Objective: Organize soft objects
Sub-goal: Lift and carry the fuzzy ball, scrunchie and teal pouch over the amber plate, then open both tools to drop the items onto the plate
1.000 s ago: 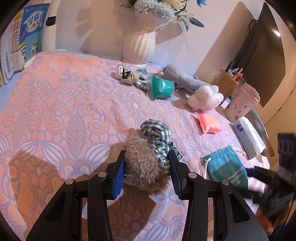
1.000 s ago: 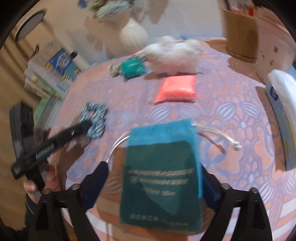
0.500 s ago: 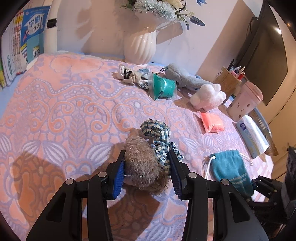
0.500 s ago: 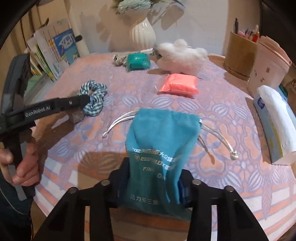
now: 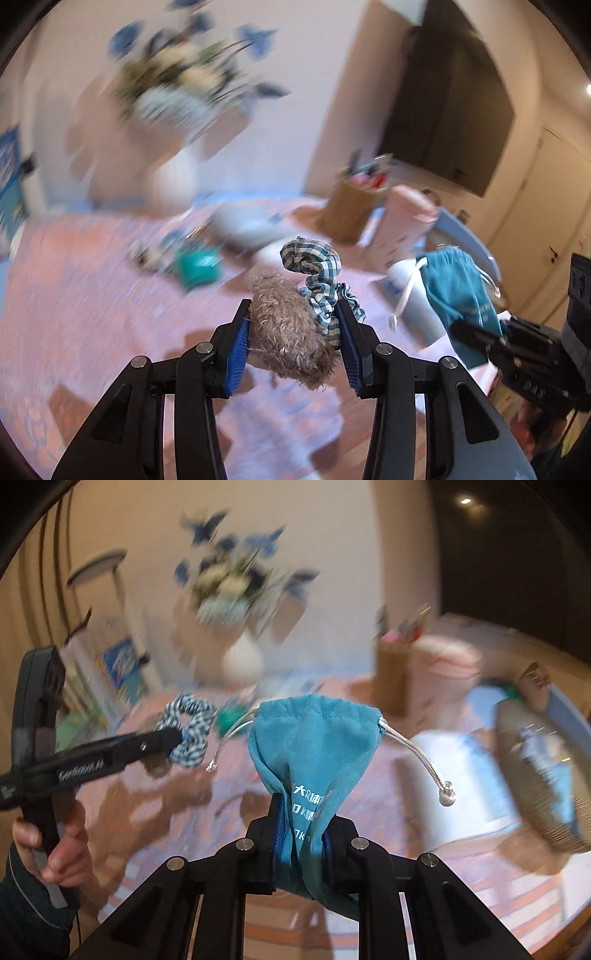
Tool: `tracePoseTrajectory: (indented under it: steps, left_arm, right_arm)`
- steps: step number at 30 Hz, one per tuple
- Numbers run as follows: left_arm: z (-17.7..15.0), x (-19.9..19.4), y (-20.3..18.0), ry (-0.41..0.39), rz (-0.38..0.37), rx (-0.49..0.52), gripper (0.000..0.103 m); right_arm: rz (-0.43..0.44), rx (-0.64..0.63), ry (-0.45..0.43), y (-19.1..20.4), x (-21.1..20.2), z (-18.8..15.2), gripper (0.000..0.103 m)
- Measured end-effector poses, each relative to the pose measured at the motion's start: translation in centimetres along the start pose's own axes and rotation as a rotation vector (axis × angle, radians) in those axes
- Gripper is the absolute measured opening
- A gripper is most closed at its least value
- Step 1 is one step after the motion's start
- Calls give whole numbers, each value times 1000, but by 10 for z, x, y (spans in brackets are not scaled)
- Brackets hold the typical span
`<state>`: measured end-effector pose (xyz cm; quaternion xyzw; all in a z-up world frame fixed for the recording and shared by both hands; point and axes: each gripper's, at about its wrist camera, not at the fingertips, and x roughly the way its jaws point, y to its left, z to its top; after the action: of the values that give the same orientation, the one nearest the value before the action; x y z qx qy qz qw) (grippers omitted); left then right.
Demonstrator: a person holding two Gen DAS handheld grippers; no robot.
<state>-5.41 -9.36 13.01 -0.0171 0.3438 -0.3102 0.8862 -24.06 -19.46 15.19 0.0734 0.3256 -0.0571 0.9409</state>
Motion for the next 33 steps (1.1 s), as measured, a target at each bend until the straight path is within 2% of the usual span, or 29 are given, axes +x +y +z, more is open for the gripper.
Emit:
tracePoseTrajectory:
  steps: [5, 12, 18, 23, 28, 33]
  left_arm:
    - [35, 19, -73, -18, -91, 106, 41]
    - [72, 67, -184, -4, -189, 237, 41]
    - [86, 112, -239, 29, -242, 254, 41]
    - [86, 143, -269, 50, -238, 269, 41]
    - [79, 173, -289, 83, -198, 296, 41]
    - [70, 199, -295, 132, -187, 295, 41]
  right_arm:
    - [-103, 102, -103, -68, -39, 17, 17]
    - [-235, 276, -177, -174, -77, 36, 17]
    - [-324, 364, -196, -233, -93, 42, 17]
    - [-347, 391, -156, -265, -85, 49, 17]
    - [-304, 486, -64, -301, -50, 46, 17]
    - [-284, 536, 1, -317, -31, 33, 18]
